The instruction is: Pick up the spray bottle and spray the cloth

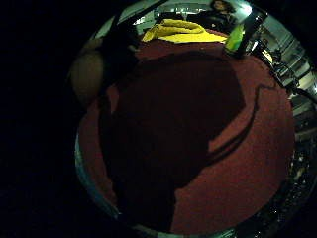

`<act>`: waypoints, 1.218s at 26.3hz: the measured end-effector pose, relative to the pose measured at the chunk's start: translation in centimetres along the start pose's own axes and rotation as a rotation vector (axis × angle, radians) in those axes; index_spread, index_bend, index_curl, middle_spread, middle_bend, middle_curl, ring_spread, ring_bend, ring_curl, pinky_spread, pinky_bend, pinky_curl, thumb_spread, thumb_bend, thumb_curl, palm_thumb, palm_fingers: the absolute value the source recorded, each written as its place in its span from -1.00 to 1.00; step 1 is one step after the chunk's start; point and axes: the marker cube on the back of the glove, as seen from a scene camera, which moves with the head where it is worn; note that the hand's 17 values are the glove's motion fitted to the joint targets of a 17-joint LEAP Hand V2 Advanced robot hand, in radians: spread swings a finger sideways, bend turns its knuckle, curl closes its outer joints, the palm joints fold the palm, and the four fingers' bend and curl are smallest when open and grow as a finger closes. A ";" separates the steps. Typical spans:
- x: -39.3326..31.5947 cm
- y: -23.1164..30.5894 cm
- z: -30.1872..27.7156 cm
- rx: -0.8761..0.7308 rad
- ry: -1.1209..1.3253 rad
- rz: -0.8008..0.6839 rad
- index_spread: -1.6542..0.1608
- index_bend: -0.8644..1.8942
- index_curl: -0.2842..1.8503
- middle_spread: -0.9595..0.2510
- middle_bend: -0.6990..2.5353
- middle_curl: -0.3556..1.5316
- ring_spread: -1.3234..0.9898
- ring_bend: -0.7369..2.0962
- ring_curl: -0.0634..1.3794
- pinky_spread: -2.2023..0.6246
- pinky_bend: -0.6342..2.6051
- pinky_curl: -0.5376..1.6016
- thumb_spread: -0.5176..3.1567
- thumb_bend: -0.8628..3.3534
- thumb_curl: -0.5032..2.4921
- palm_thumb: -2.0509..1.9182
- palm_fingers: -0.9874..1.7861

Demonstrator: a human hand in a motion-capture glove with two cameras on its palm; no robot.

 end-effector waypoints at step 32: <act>1.2 -2.8 -3.7 0.143 0.032 0.091 0.45 -0.25 -0.44 0.53 -0.39 -0.29 0.17 -0.30 -0.57 0.72 -0.50 -0.27 -0.11 -0.49 -0.47 0.36 0.23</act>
